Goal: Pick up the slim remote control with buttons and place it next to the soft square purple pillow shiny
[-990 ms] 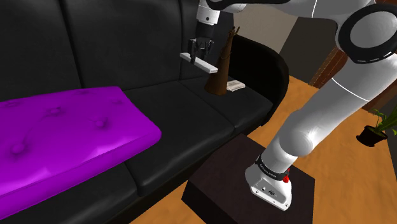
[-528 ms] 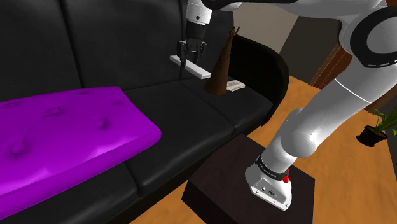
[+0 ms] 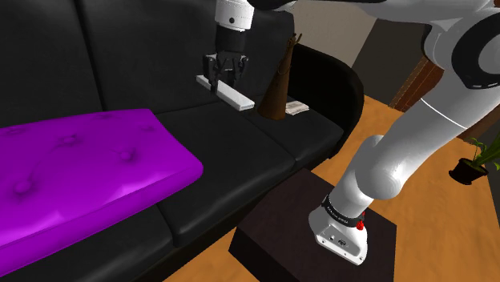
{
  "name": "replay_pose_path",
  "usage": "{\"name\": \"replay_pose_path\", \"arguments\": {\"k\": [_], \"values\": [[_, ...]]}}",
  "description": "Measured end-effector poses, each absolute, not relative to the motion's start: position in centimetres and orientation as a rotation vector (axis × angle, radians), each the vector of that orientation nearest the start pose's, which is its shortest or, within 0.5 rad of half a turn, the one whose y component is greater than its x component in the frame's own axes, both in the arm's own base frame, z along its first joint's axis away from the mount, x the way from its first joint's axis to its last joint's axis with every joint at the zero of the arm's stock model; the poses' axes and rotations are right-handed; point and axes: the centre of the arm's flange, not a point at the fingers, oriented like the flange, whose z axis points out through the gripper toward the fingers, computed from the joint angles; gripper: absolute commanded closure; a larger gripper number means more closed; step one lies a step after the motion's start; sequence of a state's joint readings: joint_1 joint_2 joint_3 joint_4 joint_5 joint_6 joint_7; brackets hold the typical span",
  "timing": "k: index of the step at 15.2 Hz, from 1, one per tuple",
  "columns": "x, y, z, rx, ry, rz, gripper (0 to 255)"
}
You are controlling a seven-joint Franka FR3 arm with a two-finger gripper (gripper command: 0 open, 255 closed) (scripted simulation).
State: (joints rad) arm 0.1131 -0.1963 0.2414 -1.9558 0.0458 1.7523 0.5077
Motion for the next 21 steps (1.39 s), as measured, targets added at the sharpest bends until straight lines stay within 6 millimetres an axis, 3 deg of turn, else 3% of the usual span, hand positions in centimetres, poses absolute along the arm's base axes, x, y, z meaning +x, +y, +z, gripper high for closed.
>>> {"name": "replay_pose_path", "arguments": {"k": [2, 4, 21], "values": [[45.7, 20.8, 55.6, -3.137, 0.262, 0.017, 255], [45.6, 21.7, 54.8, -3.137, 0.263, 0.017, 255], [45.5, 22.0, 46.1, -3.137, 0.264, 0.018, 255]]}}
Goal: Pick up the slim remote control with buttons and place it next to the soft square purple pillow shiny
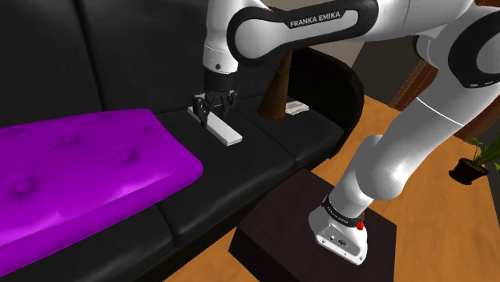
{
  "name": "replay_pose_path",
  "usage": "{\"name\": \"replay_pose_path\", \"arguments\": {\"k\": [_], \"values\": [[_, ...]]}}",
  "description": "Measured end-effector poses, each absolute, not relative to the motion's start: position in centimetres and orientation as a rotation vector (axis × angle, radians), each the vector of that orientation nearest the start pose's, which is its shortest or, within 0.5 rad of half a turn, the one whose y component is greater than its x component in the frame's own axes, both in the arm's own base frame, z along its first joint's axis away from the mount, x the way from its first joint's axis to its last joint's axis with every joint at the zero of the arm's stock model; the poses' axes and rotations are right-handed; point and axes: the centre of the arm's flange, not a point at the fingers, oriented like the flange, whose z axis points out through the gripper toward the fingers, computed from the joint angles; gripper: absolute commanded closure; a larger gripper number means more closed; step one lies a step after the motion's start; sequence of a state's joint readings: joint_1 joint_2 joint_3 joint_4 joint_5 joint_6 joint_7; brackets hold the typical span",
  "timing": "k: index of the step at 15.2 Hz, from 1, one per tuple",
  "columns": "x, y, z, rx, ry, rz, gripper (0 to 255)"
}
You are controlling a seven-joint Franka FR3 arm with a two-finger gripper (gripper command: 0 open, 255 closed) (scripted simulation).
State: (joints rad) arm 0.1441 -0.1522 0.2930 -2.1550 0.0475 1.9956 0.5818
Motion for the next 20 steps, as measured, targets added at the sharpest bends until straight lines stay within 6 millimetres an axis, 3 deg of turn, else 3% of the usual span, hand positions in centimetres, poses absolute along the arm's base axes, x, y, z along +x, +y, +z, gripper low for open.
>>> {"name": "replay_pose_path", "arguments": {"k": [20], "values": [[45.4, 22.0, 35.4, -3.138, 0.264, 0.018, 255]]}}
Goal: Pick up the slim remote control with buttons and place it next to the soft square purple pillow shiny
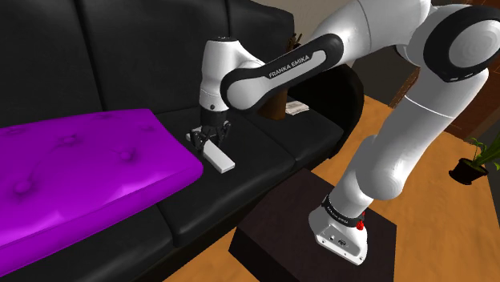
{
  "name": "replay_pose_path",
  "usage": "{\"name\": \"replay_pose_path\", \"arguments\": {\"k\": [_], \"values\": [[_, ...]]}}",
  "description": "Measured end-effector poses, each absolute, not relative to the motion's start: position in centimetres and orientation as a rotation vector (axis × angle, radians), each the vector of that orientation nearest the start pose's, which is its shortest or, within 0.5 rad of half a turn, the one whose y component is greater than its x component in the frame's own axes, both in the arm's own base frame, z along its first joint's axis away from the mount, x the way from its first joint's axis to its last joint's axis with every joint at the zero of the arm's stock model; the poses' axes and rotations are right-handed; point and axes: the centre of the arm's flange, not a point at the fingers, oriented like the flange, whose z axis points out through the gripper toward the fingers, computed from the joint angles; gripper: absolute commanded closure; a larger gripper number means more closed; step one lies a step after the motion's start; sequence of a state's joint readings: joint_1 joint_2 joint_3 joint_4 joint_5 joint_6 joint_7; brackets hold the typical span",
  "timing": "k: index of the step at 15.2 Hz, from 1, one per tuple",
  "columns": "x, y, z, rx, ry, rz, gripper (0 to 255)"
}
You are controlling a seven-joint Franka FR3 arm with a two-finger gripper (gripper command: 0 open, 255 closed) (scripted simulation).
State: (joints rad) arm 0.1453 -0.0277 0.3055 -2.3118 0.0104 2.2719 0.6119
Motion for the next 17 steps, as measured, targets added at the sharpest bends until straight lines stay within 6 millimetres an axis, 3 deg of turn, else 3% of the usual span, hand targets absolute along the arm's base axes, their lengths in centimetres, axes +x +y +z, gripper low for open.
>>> {"name": "replay_pose_path", "arguments": {"k": [7, 8, 14, 17], "values": [[45.4, 21.9, 34.3, -3.137, 0.264, 0.017, 255], [45.4, 21.9, 34.3, -3.137, 0.264, 0.017, 0], [45.4, 21.9, 34.3, -3.137, 0.264, 0.017, 0], [45.5, 21.8, 37.0, -3.137, 0.265, 0.015, 0]]}}
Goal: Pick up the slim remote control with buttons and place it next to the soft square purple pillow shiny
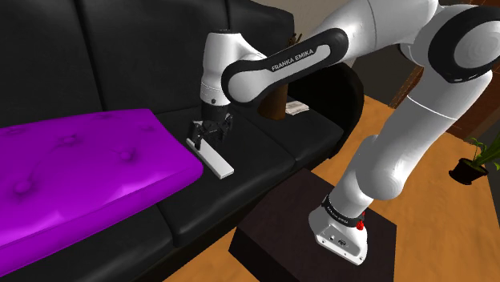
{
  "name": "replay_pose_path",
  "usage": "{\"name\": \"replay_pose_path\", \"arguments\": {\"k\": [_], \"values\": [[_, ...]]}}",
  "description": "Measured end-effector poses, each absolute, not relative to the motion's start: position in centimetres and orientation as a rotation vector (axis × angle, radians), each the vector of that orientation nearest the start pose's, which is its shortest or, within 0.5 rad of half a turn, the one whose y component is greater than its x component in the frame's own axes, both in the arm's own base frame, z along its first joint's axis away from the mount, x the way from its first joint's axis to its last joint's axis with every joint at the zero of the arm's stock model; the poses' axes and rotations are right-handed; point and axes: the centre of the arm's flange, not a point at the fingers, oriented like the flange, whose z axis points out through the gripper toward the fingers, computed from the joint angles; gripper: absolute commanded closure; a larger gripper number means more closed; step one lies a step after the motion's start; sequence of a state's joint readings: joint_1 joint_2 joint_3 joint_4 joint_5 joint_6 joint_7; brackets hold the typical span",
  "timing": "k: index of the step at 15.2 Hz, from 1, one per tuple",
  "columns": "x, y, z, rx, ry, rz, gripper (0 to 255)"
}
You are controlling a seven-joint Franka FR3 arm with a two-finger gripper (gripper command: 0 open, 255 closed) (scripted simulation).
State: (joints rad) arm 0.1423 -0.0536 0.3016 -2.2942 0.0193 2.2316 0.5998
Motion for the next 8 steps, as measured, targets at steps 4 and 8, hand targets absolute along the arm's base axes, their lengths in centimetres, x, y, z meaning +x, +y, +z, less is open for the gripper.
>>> {"name": "replay_pose_path", "arguments": {"k": [4, 8], "values": [[45.4, 22.0, 39.2, -3.137, 0.264, 0.016, 0], [45.5, 22.0, 39.3, -3.137, 0.264, 0.017, 0]]}}
